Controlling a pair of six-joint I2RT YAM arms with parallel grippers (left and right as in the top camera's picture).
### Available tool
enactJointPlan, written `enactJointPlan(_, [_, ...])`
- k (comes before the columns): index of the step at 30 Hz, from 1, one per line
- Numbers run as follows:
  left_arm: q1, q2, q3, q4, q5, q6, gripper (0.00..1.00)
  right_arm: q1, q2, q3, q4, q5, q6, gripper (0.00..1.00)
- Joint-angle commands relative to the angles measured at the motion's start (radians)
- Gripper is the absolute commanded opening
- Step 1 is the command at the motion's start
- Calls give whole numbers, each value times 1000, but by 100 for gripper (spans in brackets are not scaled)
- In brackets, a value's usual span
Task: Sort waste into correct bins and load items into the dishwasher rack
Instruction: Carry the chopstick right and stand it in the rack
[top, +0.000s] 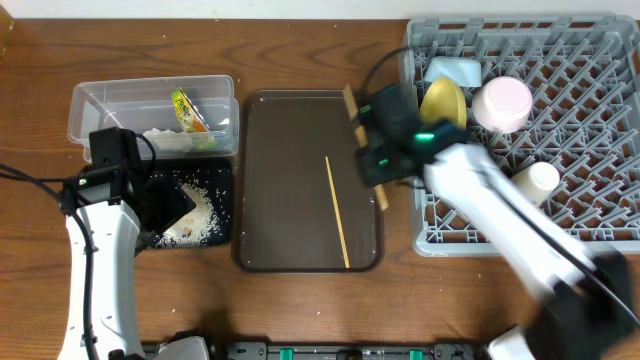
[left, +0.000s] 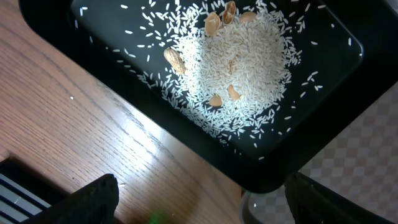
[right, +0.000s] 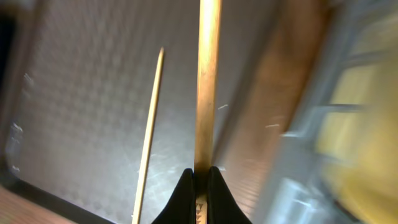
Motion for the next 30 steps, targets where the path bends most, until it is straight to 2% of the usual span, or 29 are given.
enactJointPlan(1, [4, -7, -6, -3, -5, -8, 88, -92, -113, 10, -61, 44, -64, 1])
enactJointPlan(6, [4, -7, -6, -2, -5, -8, 88, -261, -202, 10, -191, 72, -101, 1])
enactJointPlan(11, [4, -7, -6, -2, -5, -8, 88, -395, -207, 4, -264, 71, -182, 1])
enactJointPlan(18, [4, -7, -6, -2, -5, -8, 88, -422, -147, -39, -257, 68, -197, 1])
enactJointPlan(30, [4, -7, -6, -3, -5, -8, 88, -422, 34, -79, -95, 11, -196, 4])
